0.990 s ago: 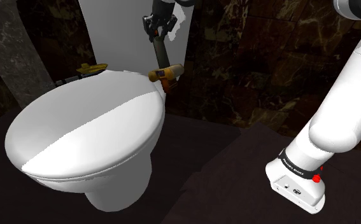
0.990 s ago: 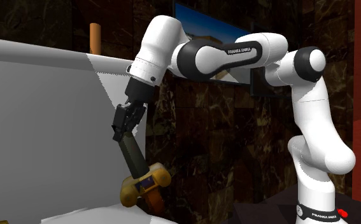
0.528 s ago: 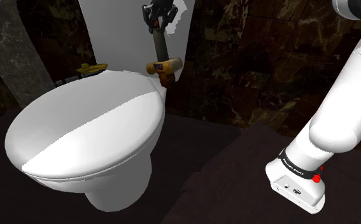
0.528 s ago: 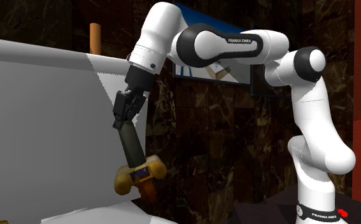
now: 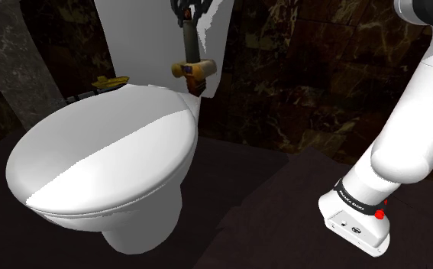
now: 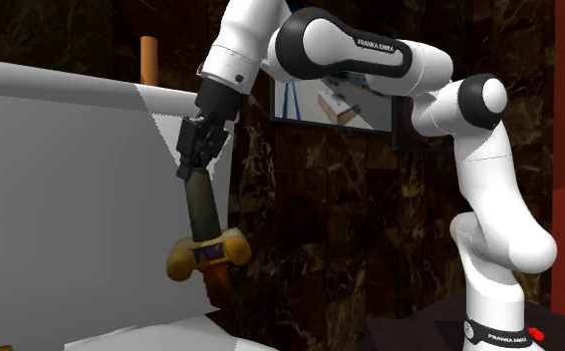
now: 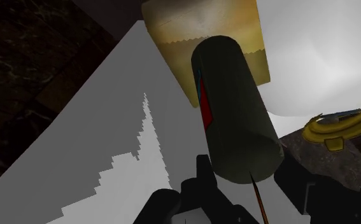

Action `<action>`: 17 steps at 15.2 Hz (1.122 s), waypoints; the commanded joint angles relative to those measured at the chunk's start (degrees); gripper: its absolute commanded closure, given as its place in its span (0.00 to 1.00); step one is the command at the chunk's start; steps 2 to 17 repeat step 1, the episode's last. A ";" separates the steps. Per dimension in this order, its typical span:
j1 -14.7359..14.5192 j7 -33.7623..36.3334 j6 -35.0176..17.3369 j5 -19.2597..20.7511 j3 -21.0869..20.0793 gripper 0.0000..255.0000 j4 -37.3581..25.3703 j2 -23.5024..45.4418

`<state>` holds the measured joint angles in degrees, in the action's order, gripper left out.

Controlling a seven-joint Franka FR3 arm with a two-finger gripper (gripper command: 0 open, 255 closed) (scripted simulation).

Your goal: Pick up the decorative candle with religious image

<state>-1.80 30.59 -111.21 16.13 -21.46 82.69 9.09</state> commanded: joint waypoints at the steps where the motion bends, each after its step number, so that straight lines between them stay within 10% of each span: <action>1: -0.02 -0.07 0.42 0.00 -0.01 1.00 -0.50 -0.02; 17: -0.02 -0.07 0.42 0.00 -0.01 1.00 -0.50 -0.02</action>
